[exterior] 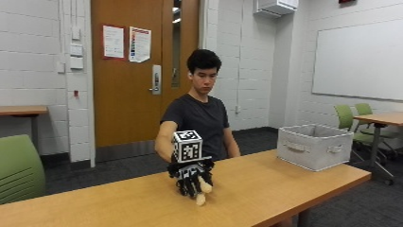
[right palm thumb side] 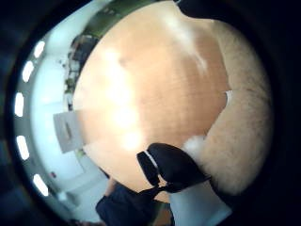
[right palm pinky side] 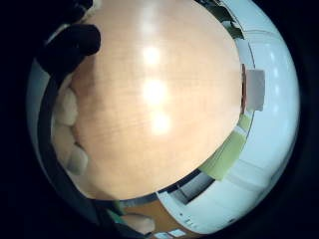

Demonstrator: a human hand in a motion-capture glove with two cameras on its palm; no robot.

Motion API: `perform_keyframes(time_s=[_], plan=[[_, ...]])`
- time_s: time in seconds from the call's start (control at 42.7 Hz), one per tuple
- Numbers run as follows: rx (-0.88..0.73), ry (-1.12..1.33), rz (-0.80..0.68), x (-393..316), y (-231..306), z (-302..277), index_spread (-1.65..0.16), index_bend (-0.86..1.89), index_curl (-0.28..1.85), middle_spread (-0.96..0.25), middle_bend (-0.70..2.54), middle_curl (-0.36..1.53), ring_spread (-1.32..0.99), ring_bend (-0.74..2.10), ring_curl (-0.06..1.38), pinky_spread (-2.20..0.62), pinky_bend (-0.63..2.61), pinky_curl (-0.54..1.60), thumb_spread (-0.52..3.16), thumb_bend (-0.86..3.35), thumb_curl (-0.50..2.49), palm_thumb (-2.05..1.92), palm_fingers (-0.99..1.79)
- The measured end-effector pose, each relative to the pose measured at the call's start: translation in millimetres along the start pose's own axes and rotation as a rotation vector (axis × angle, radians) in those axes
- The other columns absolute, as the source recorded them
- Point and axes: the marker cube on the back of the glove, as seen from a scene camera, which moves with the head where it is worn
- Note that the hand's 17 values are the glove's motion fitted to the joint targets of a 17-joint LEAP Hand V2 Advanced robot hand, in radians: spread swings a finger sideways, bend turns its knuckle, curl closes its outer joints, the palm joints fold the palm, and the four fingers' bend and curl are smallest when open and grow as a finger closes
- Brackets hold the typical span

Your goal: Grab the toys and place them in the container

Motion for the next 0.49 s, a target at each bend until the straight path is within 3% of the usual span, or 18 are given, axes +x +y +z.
perform_keyframes(time_s=[0.281, 0.491], plan=[[0.065, 0.025, 0.012, -0.5, 7.2, -3.1, -0.35, 0.09, 0.21, -0.13, 0.18, 0.33, -0.36, 0.88, 0.42, -0.27, 1.12, 0.39, 1.06, 0.02, 0.25, 0.12, 0.35], [0.178, -0.001, -0.024, -5.8, 12.7, -2.2, -0.36, 0.12, 0.17, -0.27, 0.38, 0.4, -0.44, 1.02, 0.45, -0.4, 1.16, 0.38, 1.19, 0.2, 0.35, 0.47, 0.84]])
